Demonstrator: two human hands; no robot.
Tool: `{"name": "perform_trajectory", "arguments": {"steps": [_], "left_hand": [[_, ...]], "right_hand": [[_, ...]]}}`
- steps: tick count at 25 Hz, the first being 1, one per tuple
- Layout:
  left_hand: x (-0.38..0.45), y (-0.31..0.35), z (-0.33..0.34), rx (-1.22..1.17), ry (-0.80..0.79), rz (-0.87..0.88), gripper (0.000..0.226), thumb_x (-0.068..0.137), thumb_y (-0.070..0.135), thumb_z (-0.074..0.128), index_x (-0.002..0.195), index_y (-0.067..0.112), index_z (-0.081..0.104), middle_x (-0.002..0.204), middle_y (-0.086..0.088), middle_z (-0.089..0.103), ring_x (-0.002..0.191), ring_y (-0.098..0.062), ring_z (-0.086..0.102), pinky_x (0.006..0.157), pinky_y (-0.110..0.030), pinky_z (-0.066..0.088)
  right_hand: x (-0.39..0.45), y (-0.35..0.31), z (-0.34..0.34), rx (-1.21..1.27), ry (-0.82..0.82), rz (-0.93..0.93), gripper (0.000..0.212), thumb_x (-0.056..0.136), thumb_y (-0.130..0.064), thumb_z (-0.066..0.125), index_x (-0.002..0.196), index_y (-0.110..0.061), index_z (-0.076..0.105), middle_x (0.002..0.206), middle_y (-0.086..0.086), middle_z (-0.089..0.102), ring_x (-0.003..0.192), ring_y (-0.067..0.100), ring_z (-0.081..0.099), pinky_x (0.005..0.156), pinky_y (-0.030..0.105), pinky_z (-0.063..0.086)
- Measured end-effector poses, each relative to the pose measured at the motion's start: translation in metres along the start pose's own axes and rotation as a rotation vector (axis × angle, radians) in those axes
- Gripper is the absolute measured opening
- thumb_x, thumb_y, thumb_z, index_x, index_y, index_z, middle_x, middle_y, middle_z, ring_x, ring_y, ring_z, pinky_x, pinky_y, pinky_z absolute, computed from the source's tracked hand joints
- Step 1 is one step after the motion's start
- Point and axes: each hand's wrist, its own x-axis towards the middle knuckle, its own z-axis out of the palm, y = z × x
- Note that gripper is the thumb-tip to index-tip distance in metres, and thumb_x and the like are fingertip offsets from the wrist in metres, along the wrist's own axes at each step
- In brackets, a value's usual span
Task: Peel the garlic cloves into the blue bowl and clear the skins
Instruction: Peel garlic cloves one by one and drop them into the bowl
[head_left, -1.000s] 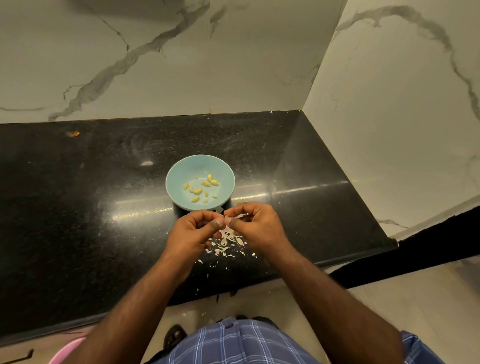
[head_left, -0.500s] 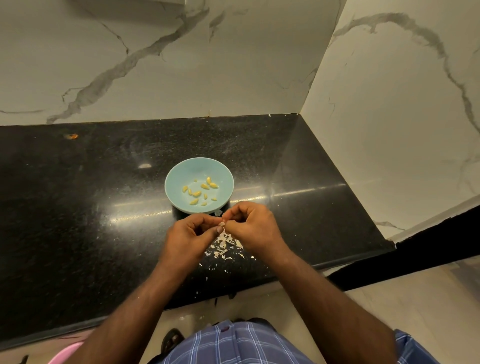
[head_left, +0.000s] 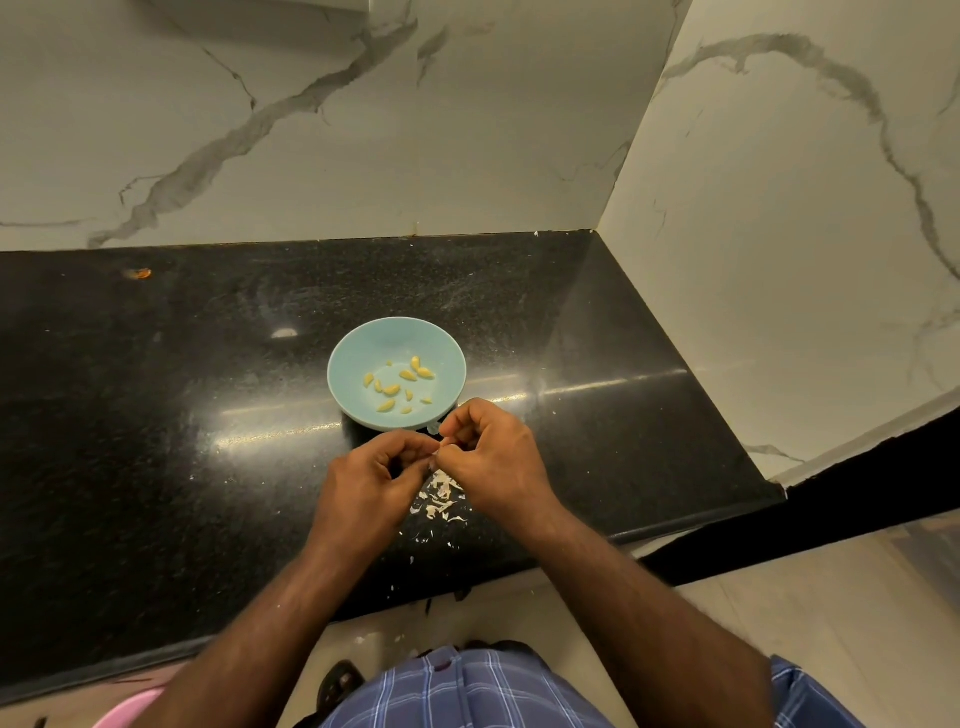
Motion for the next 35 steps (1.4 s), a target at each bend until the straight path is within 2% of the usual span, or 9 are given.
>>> {"name": "perform_trajectory", "arguments": {"steps": [4, 12, 17, 23, 27, 31, 35], "left_hand": [[0.000, -0.004, 0.000, -0.058, -0.006, 0.010, 0.025, 0.089, 0.008, 0.075, 0.097, 0.031, 0.077, 0.086, 0.013, 0.077, 0.085, -0.008, 0.074, 0.080, -0.041, 0.062], [-0.001, -0.011, 0.001, -0.160, -0.008, -0.021, 0.018, 0.089, 0.007, 0.076, 0.093, 0.024, 0.078, 0.085, 0.002, 0.078, 0.084, -0.021, 0.074, 0.079, -0.053, 0.061], [0.000, -0.016, 0.004, -0.223, -0.019, -0.053, 0.022, 0.089, -0.002, 0.071, 0.092, 0.019, 0.077, 0.087, -0.005, 0.077, 0.085, -0.025, 0.074, 0.082, -0.049, 0.062], [-0.001, -0.011, 0.005, -0.347, -0.027, -0.113, 0.022, 0.087, -0.010, 0.069, 0.088, 0.011, 0.075, 0.080, -0.011, 0.076, 0.075, -0.019, 0.072, 0.072, -0.030, 0.057], [0.001, -0.013, 0.002, -0.448, -0.047, -0.168, 0.025, 0.088, -0.008, 0.070, 0.083, 0.016, 0.077, 0.081, -0.019, 0.075, 0.075, -0.026, 0.070, 0.074, -0.037, 0.058], [-0.001, -0.008, 0.001, -0.530, -0.052, -0.222, 0.016, 0.089, -0.009, 0.067, 0.090, 0.005, 0.073, 0.080, -0.017, 0.075, 0.072, -0.020, 0.069, 0.070, -0.028, 0.056], [0.000, -0.007, 0.001, -0.577, -0.051, -0.256, 0.013, 0.090, -0.009, 0.065, 0.092, 0.002, 0.071, 0.079, -0.017, 0.074, 0.069, -0.018, 0.069, 0.066, -0.025, 0.056]], "right_hand": [[0.001, -0.002, 0.001, 0.074, 0.003, 0.048, 0.019, 0.077, -0.008, 0.072, 0.085, -0.023, 0.063, 0.072, -0.008, 0.064, 0.063, 0.000, 0.056, 0.059, 0.019, 0.049], [0.004, -0.006, 0.001, 0.155, 0.007, 0.113, 0.024, 0.067, -0.007, 0.078, 0.081, -0.020, 0.064, 0.070, -0.002, 0.069, 0.066, 0.008, 0.062, 0.065, 0.035, 0.058], [0.005, -0.009, 0.002, 0.134, -0.002, 0.110, 0.027, 0.065, -0.004, 0.078, 0.078, -0.019, 0.060, 0.069, -0.003, 0.066, 0.064, 0.007, 0.059, 0.061, 0.029, 0.054], [0.006, -0.011, 0.002, 0.171, -0.023, 0.119, 0.026, 0.063, -0.004, 0.077, 0.075, -0.017, 0.058, 0.062, -0.008, 0.057, 0.059, 0.007, 0.052, 0.057, 0.029, 0.048], [0.005, -0.013, 0.002, 0.224, -0.049, 0.099, 0.026, 0.059, -0.015, 0.078, 0.075, -0.016, 0.058, 0.059, -0.009, 0.055, 0.057, 0.007, 0.050, 0.057, 0.030, 0.047], [0.003, -0.017, 0.002, 0.211, -0.054, 0.072, 0.028, 0.059, -0.017, 0.079, 0.075, -0.016, 0.056, 0.057, -0.012, 0.052, 0.052, 0.002, 0.046, 0.052, 0.022, 0.041], [0.002, -0.018, 0.001, 0.197, -0.055, 0.036, 0.030, 0.058, -0.024, 0.079, 0.073, -0.018, 0.053, 0.056, -0.012, 0.051, 0.051, 0.001, 0.044, 0.051, 0.021, 0.039]]}}
